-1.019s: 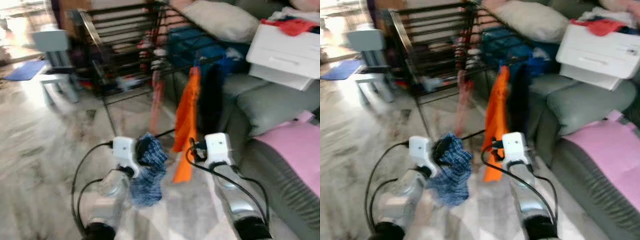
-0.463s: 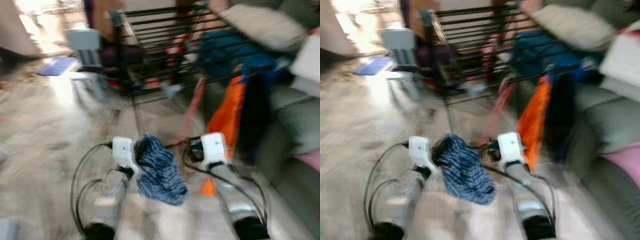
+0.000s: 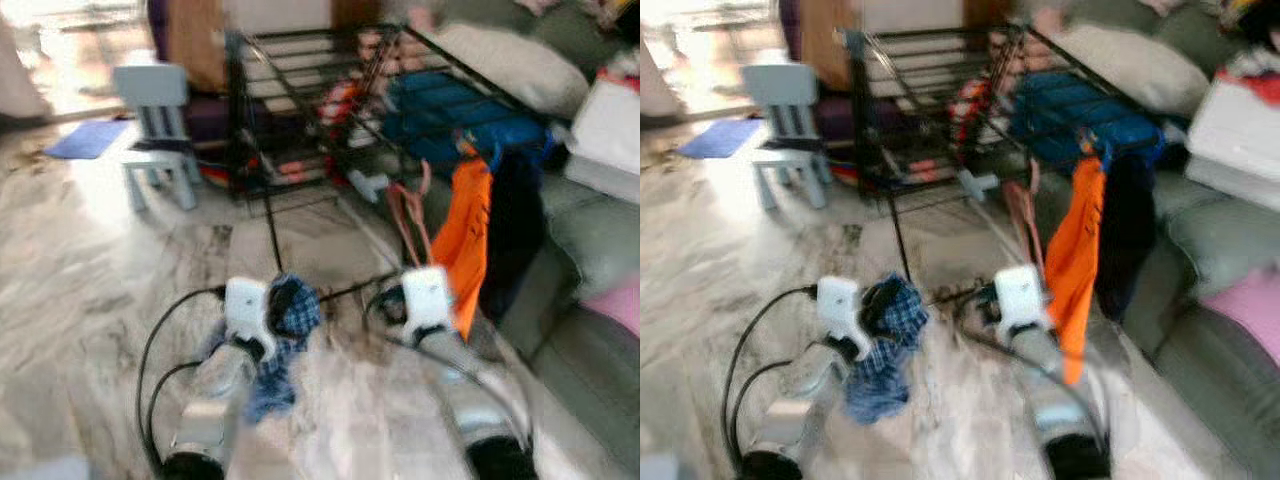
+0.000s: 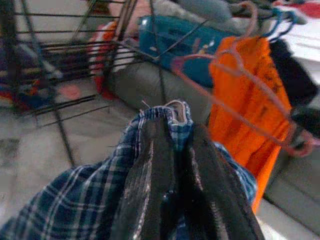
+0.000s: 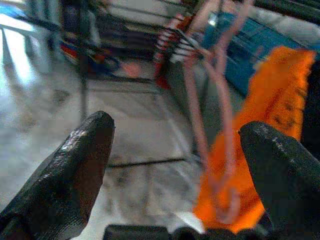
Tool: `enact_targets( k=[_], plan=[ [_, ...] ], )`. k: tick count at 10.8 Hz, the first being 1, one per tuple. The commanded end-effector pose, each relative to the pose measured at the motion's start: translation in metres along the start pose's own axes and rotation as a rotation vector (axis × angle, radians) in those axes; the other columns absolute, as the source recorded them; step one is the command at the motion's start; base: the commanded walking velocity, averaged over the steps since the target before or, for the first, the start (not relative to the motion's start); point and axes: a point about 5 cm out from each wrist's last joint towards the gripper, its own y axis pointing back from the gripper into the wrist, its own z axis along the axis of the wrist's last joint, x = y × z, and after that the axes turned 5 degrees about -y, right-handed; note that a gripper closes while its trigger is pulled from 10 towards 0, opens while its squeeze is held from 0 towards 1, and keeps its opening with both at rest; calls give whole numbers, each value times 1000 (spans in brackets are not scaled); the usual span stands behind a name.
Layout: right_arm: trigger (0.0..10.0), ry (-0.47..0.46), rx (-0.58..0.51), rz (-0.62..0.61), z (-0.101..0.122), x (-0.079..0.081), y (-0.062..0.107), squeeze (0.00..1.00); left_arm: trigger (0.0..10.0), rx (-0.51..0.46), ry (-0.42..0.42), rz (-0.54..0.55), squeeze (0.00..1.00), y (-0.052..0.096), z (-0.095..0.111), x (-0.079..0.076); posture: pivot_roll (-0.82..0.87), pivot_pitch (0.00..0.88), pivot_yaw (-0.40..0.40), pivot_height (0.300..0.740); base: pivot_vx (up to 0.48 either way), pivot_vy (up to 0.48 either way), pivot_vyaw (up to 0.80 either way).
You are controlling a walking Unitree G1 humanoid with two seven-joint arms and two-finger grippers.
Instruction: Hang hanger
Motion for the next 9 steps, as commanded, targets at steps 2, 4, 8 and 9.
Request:
enact_targets(
  k=[2, 4, 8, 9],
  plan=[
    [10000, 0, -24, -19, 8, 0, -5, 0, 10000, -1, 1, -3, 0, 3, -1, -1, -75, 50, -8, 740, 480, 0, 0],
    [10000, 0, -20, -25, 7, 2, -5, 0, 10000, -7, 18, 16, 0, 2, 0, 0, -74, 40, -2, 740, 0, 0, 0],
    [10000, 6, -11, -25, 3, 5, -3, 0, 10000, -5, 56, -1, 0, 0, -1, -2, -72, 7, 0, 740, 0, 0, -600],
    [10000, 18, -23, -17, 4, 6, -3, 0, 10000, -7, 59, -4, 0, -1, -1, -1, -69, 8, 0, 740, 0, -420, 0]
  ],
)
